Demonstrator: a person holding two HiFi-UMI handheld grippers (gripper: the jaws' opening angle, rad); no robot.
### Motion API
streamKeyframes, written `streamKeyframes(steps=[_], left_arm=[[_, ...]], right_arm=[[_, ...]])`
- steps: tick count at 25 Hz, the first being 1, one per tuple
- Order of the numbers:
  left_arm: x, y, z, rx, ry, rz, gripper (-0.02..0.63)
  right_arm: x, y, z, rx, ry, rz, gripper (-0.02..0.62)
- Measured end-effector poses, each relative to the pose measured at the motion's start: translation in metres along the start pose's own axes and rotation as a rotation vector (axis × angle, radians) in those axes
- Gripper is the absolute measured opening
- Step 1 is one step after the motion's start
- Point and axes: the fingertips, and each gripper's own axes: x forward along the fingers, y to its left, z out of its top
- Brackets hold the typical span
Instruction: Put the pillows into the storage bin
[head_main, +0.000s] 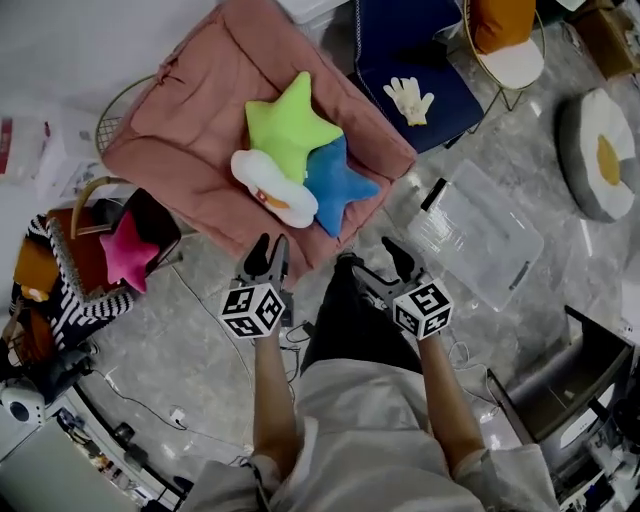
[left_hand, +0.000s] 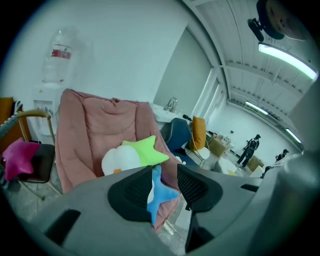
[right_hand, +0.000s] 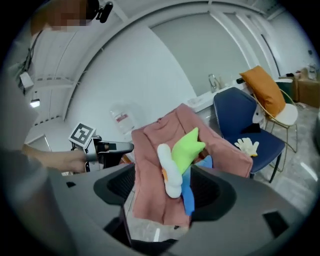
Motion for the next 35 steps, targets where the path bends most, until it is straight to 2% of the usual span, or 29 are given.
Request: streamKeyframes(steps=[4,9,12,16,21,24,29,32,33,35], left_arm=[[0.04,0.034,0.005,-0.044,0.001,0.015,0.171],[0.09,0.077,0.015,-0.069,0.012,0.08,0.184],[0.122,0.102,0.021,-0.101,0.04,0.108,0.239],[0.157,0.12,0.022,-0.1,0.103,0.17,0.309],[0.187,0.145,0.014,-0.119,0.179,0.242,0.345],[0.195,0.152,0.014,-0.119,0.182,0.271,0.345],[0.203,0.161,0.007,-0.057,0.187,0.304,0.345],[0.199,0.175,0.004,-0.079,0.161,0.339,0.345],[0.199,0.179,0.003,-0.091,0.148,0.348,0.345],[0.199,0.186,0.001,-0.1,0.128,0.356,0.334]], right_arm=[[0.05,-0.024,-0.01,0.005,0.079,0.016,0.344],[0.109,-0.044,-0.032,0.003,0.188,0.058,0.342],[0.15,-0.048,-0.043,0.012,0.236,0.088,0.343],[0.188,-0.047,-0.053,-0.025,0.285,0.102,0.344],[0.238,-0.047,-0.055,-0.075,0.306,0.093,0.344],[0.263,-0.041,-0.06,-0.099,0.32,0.114,0.344],[0.297,-0.04,-0.073,-0.152,0.33,0.15,0.344],[0.309,-0.042,-0.081,-0.172,0.317,0.168,0.34],[0.312,-0.044,-0.082,-0.168,0.306,0.169,0.323],[0.314,-0.047,-0.082,-0.129,0.266,0.159,0.212]])
